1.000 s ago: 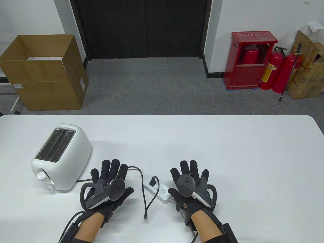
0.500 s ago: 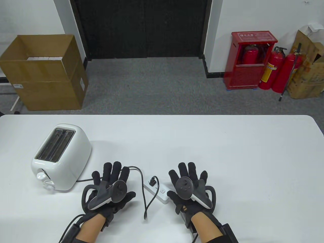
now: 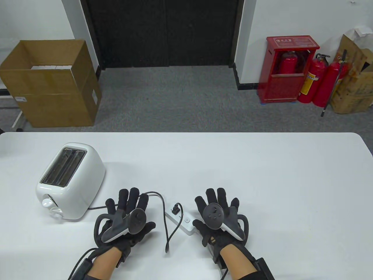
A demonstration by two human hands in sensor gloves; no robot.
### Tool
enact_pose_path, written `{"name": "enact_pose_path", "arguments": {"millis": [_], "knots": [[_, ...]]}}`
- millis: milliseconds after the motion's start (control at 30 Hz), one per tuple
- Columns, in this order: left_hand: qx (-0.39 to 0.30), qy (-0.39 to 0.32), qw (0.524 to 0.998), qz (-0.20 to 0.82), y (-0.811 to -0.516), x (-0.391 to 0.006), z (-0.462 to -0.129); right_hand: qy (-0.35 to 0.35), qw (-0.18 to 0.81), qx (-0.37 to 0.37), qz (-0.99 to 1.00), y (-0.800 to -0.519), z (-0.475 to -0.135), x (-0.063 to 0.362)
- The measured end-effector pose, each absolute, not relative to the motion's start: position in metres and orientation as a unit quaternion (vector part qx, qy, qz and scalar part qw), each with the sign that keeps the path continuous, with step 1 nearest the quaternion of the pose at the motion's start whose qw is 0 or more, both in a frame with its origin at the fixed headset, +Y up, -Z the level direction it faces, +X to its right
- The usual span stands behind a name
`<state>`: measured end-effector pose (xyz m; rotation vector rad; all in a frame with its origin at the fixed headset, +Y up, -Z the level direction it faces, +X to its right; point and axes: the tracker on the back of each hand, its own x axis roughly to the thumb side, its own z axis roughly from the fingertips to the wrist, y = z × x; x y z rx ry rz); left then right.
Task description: Plug the toaster into the power strip
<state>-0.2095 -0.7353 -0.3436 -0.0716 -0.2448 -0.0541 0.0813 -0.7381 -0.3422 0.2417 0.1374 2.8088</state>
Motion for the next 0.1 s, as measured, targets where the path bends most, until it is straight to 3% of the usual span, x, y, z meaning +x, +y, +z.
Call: {"name": "enact_pose_path", "arguments": {"millis": [100], "knots": [[-0.037, -0.121, 0.992, -0.029, -0.7345, -0.2096, -0.3429, 0.049, 0.159, 0.083, 0.983, -0.7383, -0.342, 0.0811]]}}
